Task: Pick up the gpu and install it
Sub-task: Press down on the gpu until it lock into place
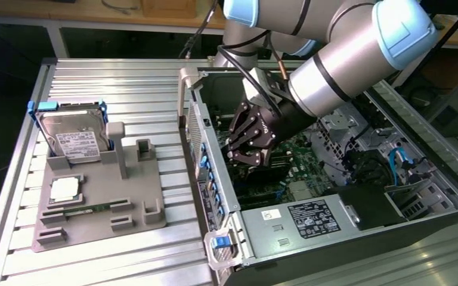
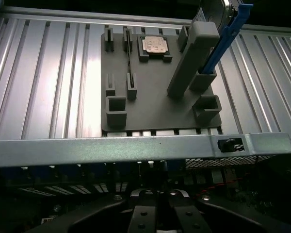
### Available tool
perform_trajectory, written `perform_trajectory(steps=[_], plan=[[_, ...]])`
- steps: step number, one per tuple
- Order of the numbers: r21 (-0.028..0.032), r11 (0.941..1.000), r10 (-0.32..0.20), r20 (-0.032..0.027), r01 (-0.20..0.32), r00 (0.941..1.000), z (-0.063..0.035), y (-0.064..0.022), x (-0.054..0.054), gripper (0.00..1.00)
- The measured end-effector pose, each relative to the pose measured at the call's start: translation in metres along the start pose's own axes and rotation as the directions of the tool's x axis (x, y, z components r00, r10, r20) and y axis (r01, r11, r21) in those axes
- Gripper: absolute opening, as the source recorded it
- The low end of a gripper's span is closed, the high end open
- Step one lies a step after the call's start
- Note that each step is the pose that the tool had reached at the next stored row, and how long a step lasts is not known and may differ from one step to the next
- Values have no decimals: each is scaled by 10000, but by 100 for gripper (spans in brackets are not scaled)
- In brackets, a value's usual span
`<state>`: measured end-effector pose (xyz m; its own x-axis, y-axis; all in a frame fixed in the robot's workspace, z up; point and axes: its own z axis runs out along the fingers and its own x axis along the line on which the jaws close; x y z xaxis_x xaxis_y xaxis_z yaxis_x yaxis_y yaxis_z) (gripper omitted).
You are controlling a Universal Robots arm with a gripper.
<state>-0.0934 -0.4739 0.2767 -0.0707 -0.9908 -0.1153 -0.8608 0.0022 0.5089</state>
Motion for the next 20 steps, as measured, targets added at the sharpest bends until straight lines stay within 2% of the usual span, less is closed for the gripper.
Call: perform_trajectory(steps=[4, 6, 8, 9, 16, 20], plan=[[-41, 10000, 17, -18, -17, 10000, 41, -26, 4, 11], [-39, 10000, 15, -12, -15, 10000, 45, -27, 6, 11], [-47, 10000, 33, -36, -33, 10000, 32, -20, -1, 11], [-42, 10000, 18, -18, -18, 10000, 42, -27, 5, 11], [-20, 10000, 13, -12, -13, 10000, -21, -77, -3, 11], [-26, 10000, 37, -50, -37, 10000, -48, -89, -6, 11]])
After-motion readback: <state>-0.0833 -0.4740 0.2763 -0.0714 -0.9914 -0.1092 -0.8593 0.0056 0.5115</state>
